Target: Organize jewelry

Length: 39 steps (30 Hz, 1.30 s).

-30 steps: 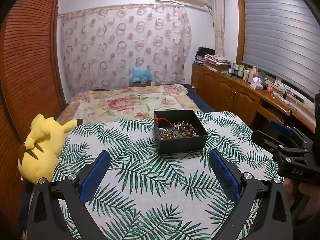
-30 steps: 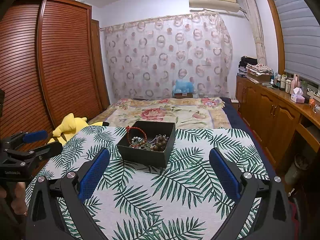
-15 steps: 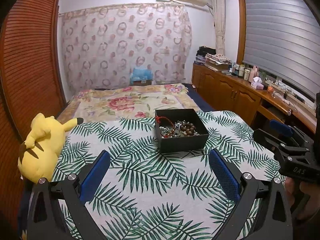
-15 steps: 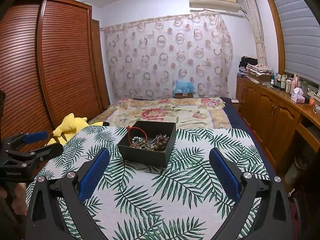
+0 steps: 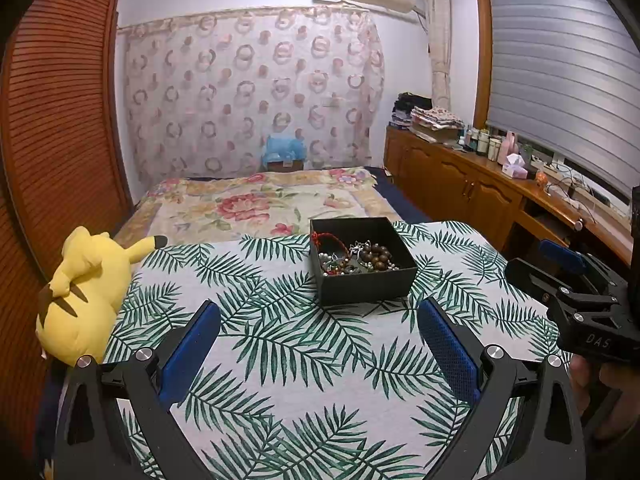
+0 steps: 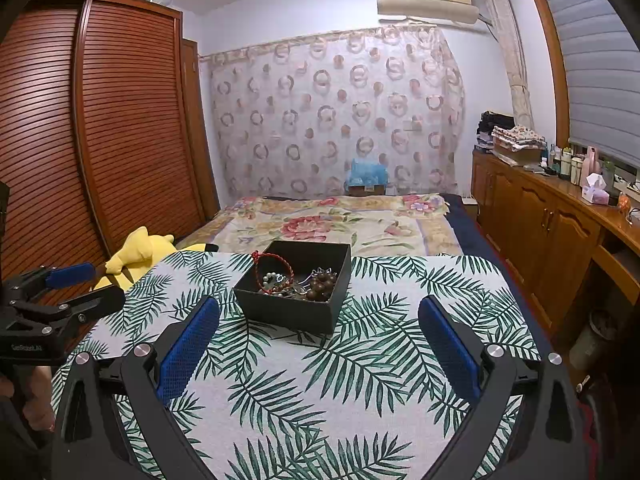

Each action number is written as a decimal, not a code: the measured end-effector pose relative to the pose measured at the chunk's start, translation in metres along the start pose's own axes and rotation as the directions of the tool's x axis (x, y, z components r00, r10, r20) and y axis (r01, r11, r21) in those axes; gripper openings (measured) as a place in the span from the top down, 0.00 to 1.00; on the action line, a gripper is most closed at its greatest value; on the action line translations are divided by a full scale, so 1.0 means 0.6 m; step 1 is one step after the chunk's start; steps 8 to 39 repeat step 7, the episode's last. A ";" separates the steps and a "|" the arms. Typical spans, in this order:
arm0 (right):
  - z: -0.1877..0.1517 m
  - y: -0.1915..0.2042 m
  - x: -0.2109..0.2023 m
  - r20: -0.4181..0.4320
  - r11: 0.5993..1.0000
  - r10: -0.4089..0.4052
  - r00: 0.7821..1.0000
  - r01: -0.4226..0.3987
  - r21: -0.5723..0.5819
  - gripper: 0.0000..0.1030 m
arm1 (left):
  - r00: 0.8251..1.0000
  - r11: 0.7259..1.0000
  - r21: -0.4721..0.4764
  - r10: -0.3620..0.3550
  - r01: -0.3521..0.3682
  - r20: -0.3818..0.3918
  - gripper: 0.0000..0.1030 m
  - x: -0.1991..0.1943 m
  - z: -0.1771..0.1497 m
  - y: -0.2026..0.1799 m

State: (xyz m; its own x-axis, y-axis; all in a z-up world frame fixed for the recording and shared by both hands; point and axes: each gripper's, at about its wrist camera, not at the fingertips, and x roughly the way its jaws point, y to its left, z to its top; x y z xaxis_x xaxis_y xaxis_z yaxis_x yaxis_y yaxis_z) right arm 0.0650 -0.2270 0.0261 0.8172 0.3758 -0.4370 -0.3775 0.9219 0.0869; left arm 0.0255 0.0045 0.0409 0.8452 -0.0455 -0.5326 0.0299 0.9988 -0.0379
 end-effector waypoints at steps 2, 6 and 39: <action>0.000 0.000 0.000 0.000 1.000 0.000 1.000 0.000 0.000 0.03 | 1.000 1.000 0.000 0.003 -0.003 -0.002 0.08 0.000 0.000 0.000; 0.000 0.000 0.000 0.000 1.000 0.000 1.000 0.000 0.001 0.03 | 1.000 1.000 -0.001 0.006 -0.006 -0.003 0.08 -0.002 -0.003 0.002; 0.000 0.000 0.000 0.000 1.000 0.000 1.000 0.000 0.001 0.03 | 1.000 1.000 -0.002 0.005 -0.005 -0.003 0.08 -0.002 -0.003 0.002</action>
